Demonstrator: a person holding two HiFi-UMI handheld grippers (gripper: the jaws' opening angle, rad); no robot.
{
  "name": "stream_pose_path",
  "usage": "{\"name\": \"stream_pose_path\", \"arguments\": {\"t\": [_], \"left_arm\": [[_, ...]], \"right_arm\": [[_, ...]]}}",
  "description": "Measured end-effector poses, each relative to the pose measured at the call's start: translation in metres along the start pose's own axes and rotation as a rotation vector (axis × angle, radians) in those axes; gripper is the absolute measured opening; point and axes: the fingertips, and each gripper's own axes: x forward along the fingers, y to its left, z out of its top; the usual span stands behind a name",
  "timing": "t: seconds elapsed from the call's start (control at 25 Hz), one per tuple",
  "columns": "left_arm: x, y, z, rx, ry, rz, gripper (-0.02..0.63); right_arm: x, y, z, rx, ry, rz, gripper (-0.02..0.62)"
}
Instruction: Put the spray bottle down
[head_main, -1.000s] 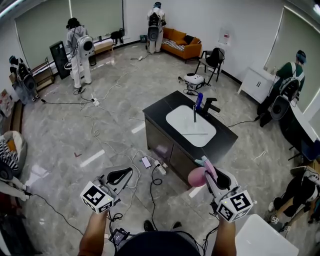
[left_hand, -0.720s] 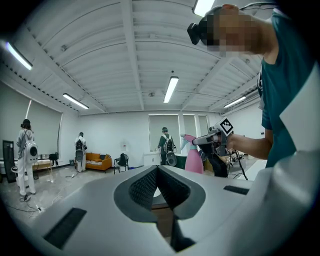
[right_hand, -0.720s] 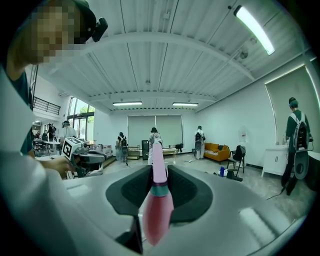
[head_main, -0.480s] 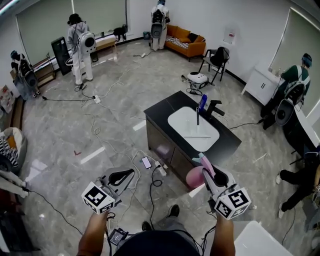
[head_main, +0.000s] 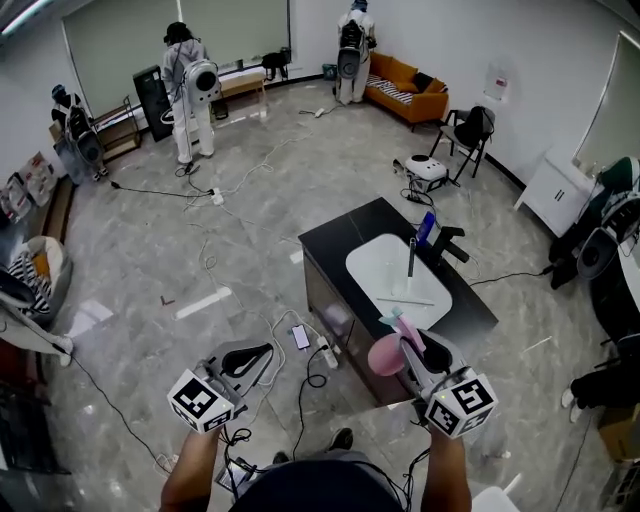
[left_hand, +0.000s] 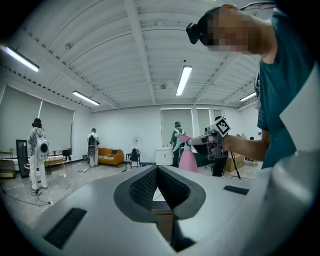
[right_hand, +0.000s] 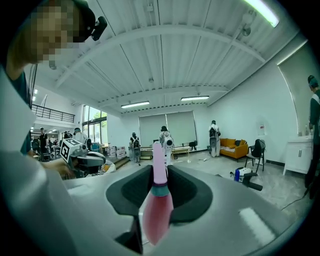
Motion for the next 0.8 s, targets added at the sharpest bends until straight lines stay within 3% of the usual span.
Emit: {"name": "stream_pose_path", "arguments": {"t": [0.4, 0.8], "left_arm": [[0.051, 0.001, 0.004, -0.009, 0.026, 0.116, 0.005], [0.09, 0.003, 0.002, -0.01, 0.051, 0.109, 0.005]], "right_arm": [[0.033, -0.065, 0.002, 0.01, 0.006, 0.12, 0.104], [0.041, -0.097, -0.007, 0.038, 0.013, 0.137, 0.104]]}}
